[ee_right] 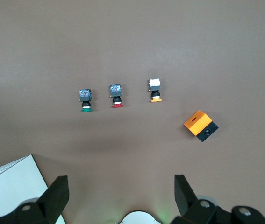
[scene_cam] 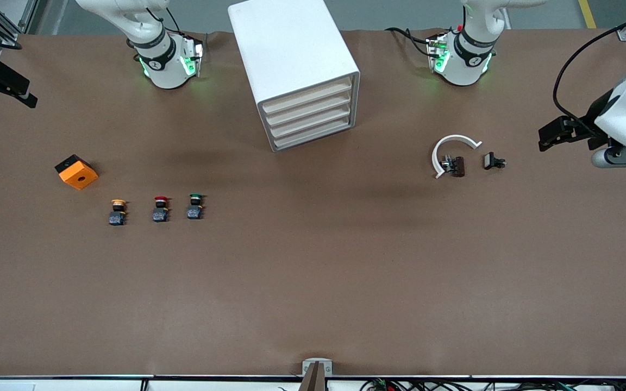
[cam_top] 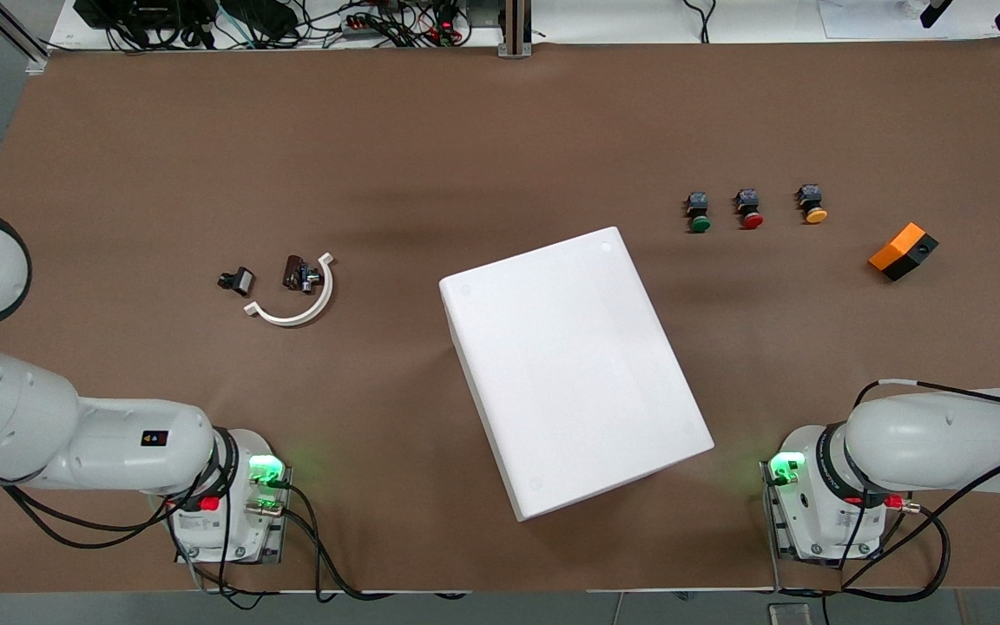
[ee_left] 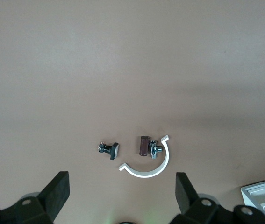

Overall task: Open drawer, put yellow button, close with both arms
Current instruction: 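Move the left gripper toward the cabinet while the right gripper reaches the buttons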

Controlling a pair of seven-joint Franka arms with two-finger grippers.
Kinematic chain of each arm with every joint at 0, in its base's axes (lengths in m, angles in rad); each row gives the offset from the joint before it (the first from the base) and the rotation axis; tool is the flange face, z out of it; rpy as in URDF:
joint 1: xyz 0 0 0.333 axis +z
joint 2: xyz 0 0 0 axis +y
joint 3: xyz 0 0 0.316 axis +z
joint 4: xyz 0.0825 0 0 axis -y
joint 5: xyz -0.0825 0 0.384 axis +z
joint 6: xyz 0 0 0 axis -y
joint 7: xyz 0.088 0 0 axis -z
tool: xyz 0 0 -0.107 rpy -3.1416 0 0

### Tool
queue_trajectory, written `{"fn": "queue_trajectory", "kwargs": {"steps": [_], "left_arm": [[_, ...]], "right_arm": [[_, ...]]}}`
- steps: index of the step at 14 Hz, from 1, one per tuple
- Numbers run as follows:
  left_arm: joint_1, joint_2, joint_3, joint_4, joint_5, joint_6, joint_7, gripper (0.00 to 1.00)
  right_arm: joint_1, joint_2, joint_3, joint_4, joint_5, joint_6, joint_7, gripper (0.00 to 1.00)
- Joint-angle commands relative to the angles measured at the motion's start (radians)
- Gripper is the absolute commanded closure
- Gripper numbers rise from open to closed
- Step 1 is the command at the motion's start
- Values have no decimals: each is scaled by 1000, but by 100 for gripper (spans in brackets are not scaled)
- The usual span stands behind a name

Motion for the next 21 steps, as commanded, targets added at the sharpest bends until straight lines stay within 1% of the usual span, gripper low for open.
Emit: {"fn": "queue_trajectory", "kwargs": {"steps": [1,7,11,13,15,17,19,21], "left_arm": [[-1,12,-3,9,3,7,-8,0],[6,2,-1,10,3,4,-3,0],[16,3,0,10,8,3,6,0],[16,3,0,9,8,3,7,0],[16,3,2,9,9,3,9,0],[14,8,2,9,8,9,6,0],[14,9,2,6,9,19,4,0],[14,11,2,1,9,19,0,0]], "right_arm": [[-1,-25,-3,-20,-2,1,-14,0],[-1,-25,-1,-19,-2,1,-14,0],[-6,-7,-3,19,-5,-11,-17,0],[-9,2,-4,21,-3,-9,-8,0],[-20,59,-3,28,-5,-12,-11,0],[-33,70,-7,26,7,-11,-17,0],[-44,128,-7,29,7,-9,-17,0],[-43,139,-7,29,3,3,-20,0]]}}
